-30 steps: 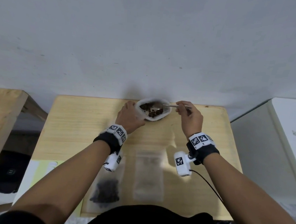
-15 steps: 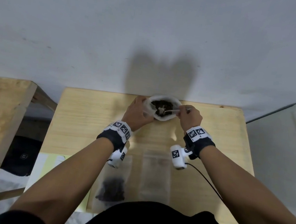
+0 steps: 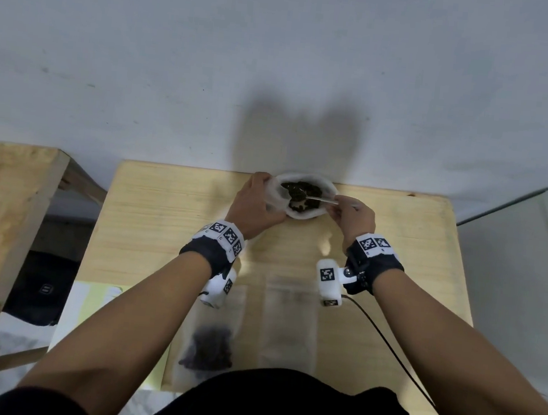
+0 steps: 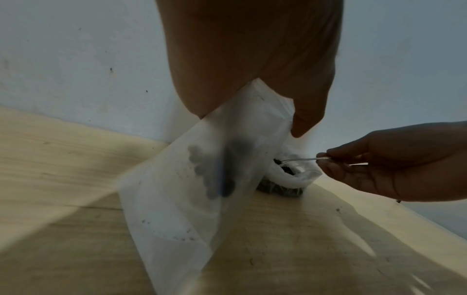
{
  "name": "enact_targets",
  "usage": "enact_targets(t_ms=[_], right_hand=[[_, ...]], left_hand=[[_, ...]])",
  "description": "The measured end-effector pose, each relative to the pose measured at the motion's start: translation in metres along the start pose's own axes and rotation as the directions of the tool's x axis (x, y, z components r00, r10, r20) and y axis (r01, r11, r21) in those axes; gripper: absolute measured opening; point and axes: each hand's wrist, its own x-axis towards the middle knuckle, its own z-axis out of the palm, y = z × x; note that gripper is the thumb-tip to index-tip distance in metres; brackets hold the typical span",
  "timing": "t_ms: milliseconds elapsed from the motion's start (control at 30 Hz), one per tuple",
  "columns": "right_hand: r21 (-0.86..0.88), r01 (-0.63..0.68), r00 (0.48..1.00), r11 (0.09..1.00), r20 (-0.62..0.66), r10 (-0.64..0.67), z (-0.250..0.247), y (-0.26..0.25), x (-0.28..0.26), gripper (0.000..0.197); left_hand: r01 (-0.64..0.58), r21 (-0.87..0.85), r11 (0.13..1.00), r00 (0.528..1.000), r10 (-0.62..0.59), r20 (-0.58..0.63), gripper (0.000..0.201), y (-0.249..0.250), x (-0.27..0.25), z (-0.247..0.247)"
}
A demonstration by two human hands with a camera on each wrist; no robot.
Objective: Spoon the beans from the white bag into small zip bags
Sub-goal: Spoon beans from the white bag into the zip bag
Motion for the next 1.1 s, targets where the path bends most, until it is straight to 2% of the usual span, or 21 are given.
enact_targets(t_ms=[133, 200, 333, 533, 800, 867, 967, 1033, 1100], right_hand=[[0.033, 0.048, 0.998, 0.998, -0.034, -0.047, -0.013, -0.003, -0.006, 0.027], [0.115, 0.071, 0.996, 0.991, -0.052, -0.065, -0.017, -0.005, -0.011, 0.023], [0.165, 0.133, 0.991, 0.977, -0.038, -0.128, -0.024, -0.006, -0.023, 0.017], [0.123, 0.241, 0.966, 0.963, 0.065, -0.25, -0.028, 0.003, -0.039, 0.015], [0.109, 0.405, 0.879, 0.908, 0.229, -0.419, -0.035, 0.008, -0.051, 0.013], [0.109, 0.431, 0.873, 0.896, 0.201, -0.445, -0.038, 0.005, -0.048, 0.013], [0.152, 0.424, 0.896, 0.893, 0.076, -0.438, -0.041, 0.001, -0.039, 0.011], [0.097, 0.446, 0.895, 0.89, -0.019, -0.446, -0.039, 0.001, -0.031, 0.012], [-0.008, 0.487, 0.87, 0.873, -0.087, -0.486, -0.036, 0.003, -0.022, 0.016]], left_hand=[[0.019, 0.045, 0.999, 1.0, -0.019, -0.004, 0.074, 0.006, -0.008, 0.0], [0.011, 0.088, 0.996, 1.0, -0.011, -0.005, 0.067, 0.007, -0.012, 0.001], [0.044, 0.147, 0.988, 0.999, -0.043, -0.008, 0.072, 0.005, -0.017, 0.006], [0.048, 0.22, 0.974, 0.997, -0.034, -0.064, 0.06, 0.011, -0.023, 0.018], [0.019, 0.233, 0.972, 0.999, -0.009, -0.043, 0.07, -0.005, -0.017, 0.026], [0.02, 0.234, 0.972, 0.999, -0.01, -0.043, 0.07, -0.006, -0.014, 0.025], [0.025, 0.22, 0.975, 0.998, -0.013, -0.056, 0.069, -0.009, -0.01, 0.023], [0.028, 0.204, 0.979, 0.998, -0.015, -0.063, 0.067, -0.011, -0.008, 0.021], [0.026, 0.186, 0.982, 0.998, -0.015, -0.064, 0.067, -0.012, -0.005, 0.02]])
